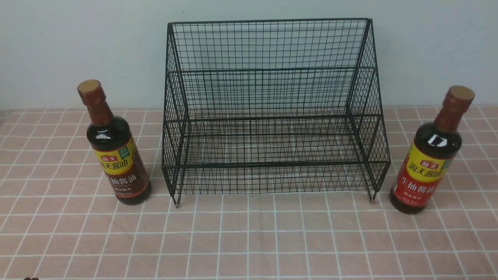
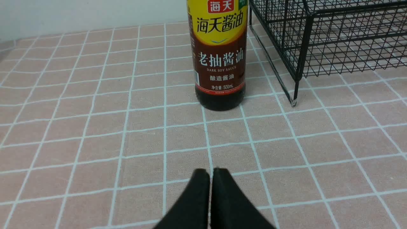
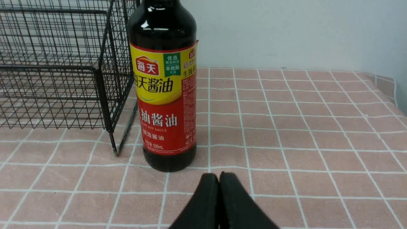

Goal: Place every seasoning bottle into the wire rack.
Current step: Use the right arm to grab the condiment bottle closest to it

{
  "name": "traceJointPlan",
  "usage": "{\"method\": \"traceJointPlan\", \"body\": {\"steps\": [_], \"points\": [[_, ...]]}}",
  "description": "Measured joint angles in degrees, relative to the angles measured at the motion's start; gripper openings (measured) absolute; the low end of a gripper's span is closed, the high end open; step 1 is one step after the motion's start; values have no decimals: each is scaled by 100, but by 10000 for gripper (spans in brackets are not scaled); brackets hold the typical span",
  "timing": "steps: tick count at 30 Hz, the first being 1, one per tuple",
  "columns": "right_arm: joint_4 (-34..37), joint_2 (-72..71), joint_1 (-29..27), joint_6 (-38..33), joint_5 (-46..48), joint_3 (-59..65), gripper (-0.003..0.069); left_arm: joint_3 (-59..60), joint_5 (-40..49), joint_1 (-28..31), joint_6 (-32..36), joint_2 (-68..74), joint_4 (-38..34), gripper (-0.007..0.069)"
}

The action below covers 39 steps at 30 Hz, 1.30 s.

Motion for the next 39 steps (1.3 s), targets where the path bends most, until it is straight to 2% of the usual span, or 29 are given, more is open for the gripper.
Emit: {"method": "traceJointPlan", "body": {"steps": [30,34,36,39], "points": [[-6,0,0,0,-20,0,-15,0,0,0,0,0,0,-7],[527,0,0,144,-1125,49,-15,0,0,0,0,0,0,-7],[1023,0,0,490,-1863,49,-15,0,0,0,0,0,0,-7],[1379,0,0,1163,-2438,49,-15,0,0,0,0,0,0,-7]]}}
